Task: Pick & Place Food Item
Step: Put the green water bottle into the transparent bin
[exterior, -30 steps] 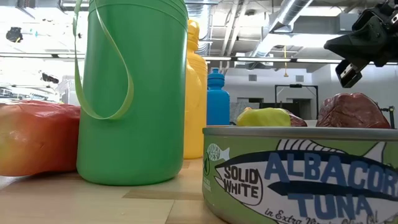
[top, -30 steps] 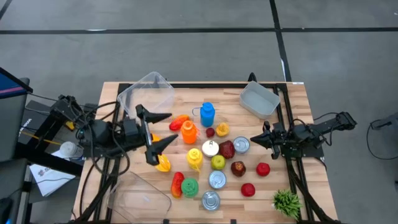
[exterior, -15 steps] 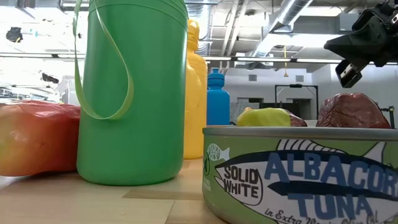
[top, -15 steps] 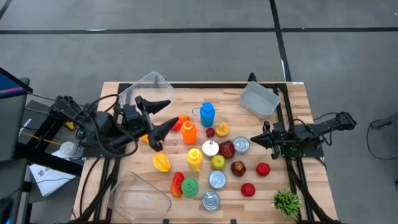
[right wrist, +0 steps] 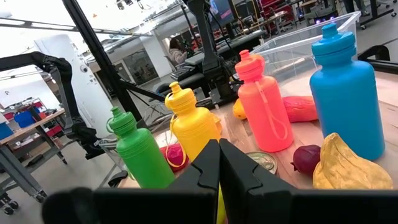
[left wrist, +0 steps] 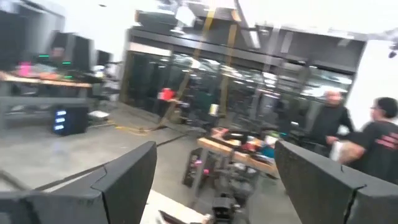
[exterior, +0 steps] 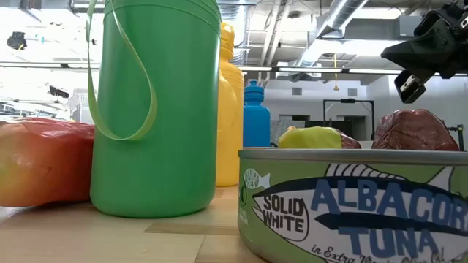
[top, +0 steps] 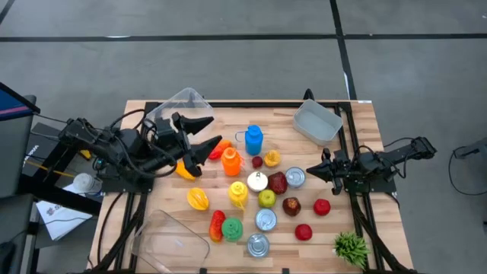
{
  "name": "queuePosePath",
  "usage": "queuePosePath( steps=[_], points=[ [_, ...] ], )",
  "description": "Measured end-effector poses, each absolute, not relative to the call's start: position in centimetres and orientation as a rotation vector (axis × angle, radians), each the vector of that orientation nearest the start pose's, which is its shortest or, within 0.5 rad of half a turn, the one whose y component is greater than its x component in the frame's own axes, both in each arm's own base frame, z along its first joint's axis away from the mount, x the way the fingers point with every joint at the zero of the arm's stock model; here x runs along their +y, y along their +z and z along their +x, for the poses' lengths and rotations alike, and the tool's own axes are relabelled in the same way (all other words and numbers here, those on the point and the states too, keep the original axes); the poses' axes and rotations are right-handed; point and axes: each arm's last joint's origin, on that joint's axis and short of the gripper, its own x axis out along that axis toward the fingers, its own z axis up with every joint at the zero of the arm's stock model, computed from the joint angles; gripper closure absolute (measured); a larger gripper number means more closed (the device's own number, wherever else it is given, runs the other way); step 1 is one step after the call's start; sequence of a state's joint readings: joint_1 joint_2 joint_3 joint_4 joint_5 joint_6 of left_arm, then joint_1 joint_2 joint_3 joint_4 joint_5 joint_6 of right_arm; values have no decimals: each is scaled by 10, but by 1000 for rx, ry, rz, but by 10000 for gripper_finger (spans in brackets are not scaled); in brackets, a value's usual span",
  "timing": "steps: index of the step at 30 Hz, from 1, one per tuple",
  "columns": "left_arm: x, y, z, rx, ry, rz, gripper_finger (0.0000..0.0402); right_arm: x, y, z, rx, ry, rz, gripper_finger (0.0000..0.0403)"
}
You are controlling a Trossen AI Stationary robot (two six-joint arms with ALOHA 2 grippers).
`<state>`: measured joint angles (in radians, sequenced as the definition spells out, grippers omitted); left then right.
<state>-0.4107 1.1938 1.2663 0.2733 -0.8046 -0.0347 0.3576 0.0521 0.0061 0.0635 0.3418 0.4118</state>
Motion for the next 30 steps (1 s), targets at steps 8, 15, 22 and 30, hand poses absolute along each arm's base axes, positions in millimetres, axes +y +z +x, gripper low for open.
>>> queuePosePath(
  steps=[8,15,22,30],
  points=[
    [-79,461,237,-352,103,-255,86,26,168,96,-13,19,418,403],
    [-84,467,236,-419,-117,-257,86,26,168,96,-13,19,418,403],
    [-91,461,243,-84,-87,-214,86,26,168,96,-13,19,418,403],
    [-110,436,244,268,-116,-98,86,26,168,96,-13,19,418,403]
  ],
)
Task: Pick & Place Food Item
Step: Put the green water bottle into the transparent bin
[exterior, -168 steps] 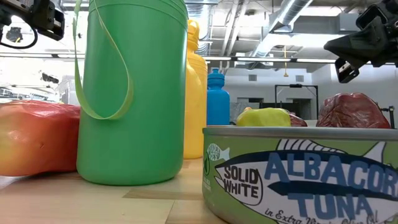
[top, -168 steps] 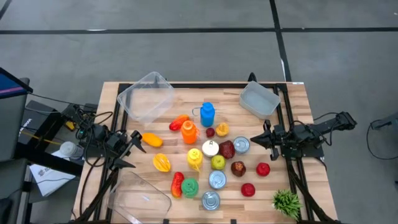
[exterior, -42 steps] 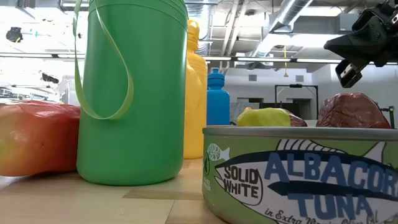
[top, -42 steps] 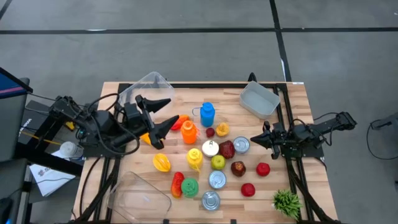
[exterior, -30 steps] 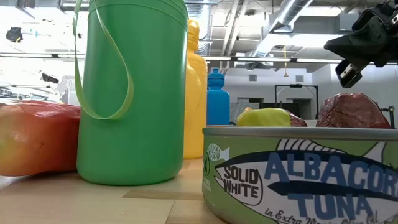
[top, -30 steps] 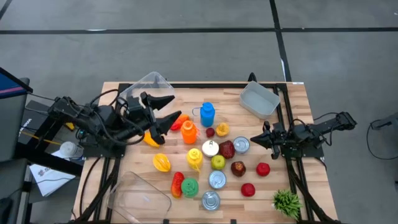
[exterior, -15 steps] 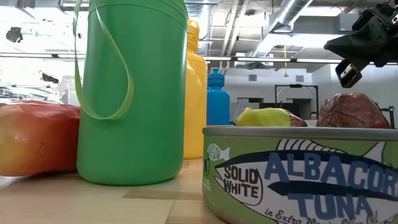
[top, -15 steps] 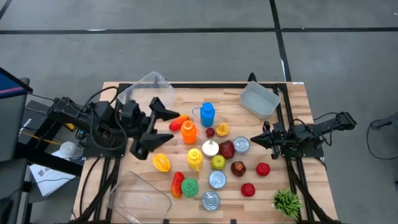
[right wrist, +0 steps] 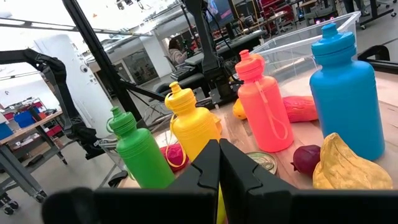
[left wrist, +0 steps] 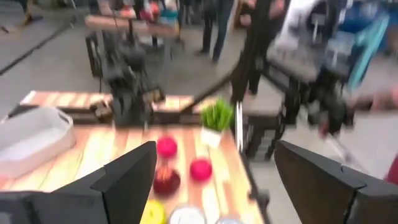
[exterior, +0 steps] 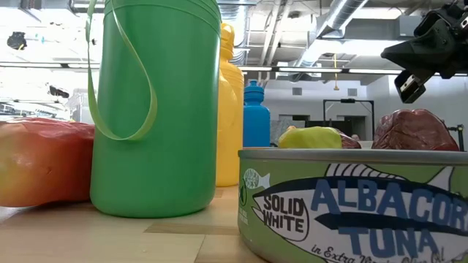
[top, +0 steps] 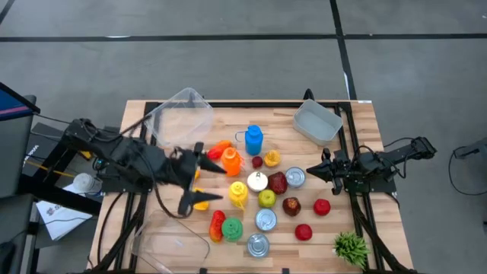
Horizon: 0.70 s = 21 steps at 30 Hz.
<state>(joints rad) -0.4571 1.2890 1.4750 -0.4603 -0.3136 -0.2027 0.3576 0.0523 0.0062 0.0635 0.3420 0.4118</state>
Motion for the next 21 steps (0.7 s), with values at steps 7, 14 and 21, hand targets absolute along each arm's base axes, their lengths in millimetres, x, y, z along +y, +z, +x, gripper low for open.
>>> queuePosePath(
  steps=[7,14,21],
  points=[
    [-123,404,267,437,-140,-19,86,25,168,96,-13,16,418,403],
    [-140,373,293,562,-225,-26,86,25,167,96,-12,16,417,403],
    [-155,345,306,628,-259,-7,86,25,167,96,-12,16,417,403]
  ],
)
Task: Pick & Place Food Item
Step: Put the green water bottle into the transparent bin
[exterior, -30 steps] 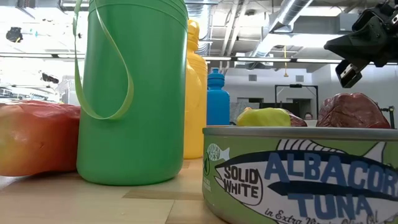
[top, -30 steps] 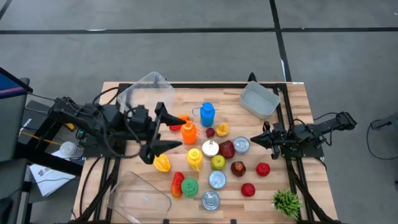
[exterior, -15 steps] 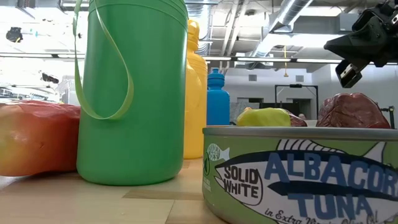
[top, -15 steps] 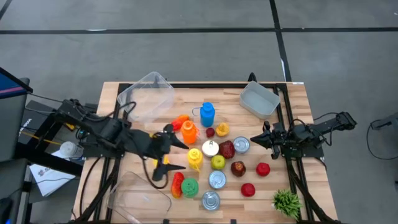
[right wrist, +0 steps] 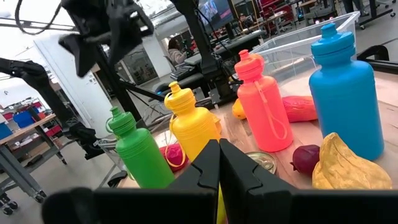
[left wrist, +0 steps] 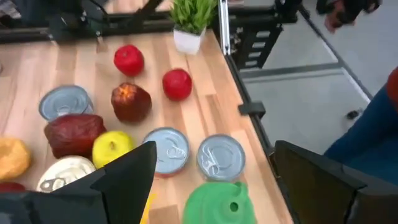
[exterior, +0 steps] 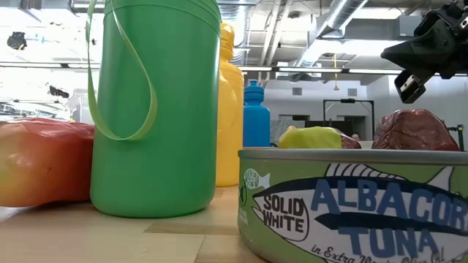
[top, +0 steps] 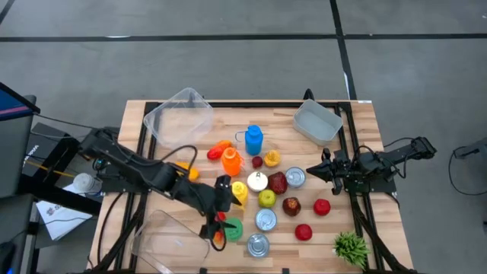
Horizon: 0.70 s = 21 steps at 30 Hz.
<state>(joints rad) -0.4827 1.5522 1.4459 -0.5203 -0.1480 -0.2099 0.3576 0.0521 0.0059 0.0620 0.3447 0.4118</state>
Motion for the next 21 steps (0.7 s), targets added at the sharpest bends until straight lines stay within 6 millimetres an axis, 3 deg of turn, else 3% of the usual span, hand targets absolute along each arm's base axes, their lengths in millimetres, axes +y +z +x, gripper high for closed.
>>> queuePosePath(
  steps=[8,16,21],
  points=[
    [-176,295,302,600,-240,-61,86,25,167,96,-12,15,417,403],
    [-182,269,295,555,-174,-67,86,25,167,96,-12,15,417,403],
    [-183,263,293,558,-161,-107,91,25,167,96,-12,15,417,403]
  ],
)
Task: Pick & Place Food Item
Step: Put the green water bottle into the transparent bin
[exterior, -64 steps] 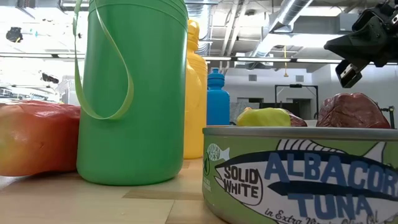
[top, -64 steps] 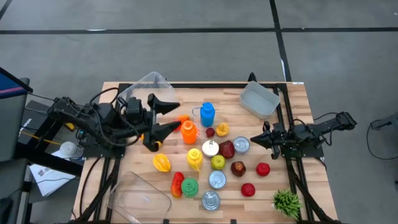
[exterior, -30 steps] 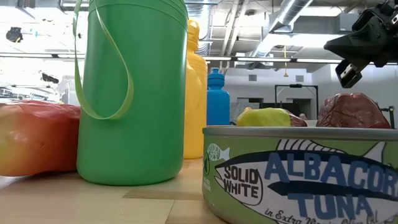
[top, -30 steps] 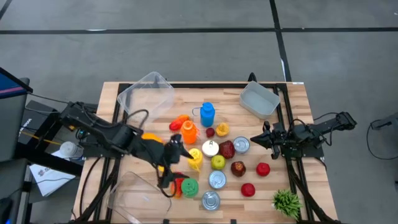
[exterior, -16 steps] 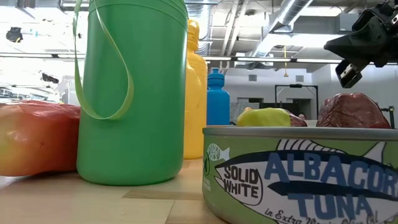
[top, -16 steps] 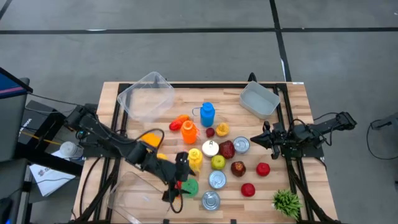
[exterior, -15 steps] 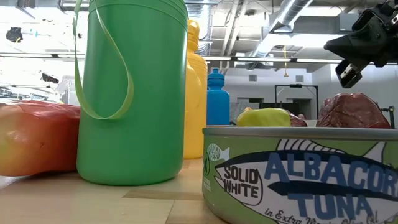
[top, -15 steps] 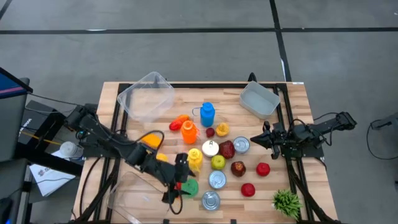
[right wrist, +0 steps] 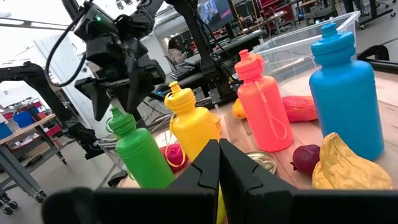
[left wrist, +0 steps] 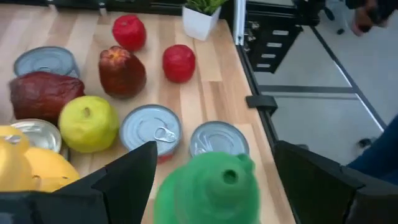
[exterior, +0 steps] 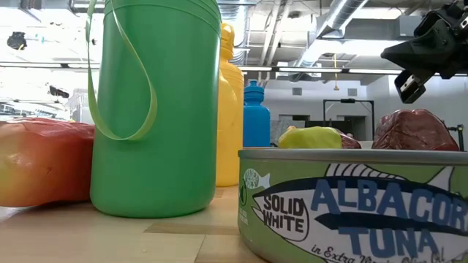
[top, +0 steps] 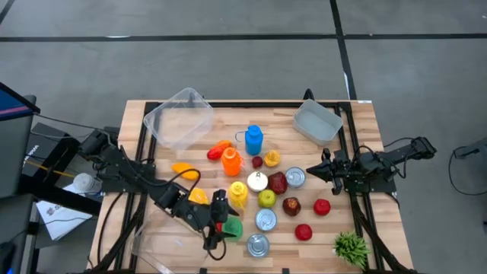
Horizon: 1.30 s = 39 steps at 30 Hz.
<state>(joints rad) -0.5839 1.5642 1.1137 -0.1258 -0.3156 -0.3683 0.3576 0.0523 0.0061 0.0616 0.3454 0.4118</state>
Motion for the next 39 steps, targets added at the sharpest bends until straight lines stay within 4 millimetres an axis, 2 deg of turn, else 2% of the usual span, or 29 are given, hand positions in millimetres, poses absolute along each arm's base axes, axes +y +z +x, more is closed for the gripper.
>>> queuePosePath(
  steps=[10,33,39],
  points=[
    [-186,264,292,543,-168,-108,150,25,167,96,-12,14,417,403],
    [-187,262,289,558,-160,-61,350,25,167,96,-12,14,415,403],
    [-184,266,292,525,-173,-40,353,25,167,96,-12,14,415,403]
  ],
)
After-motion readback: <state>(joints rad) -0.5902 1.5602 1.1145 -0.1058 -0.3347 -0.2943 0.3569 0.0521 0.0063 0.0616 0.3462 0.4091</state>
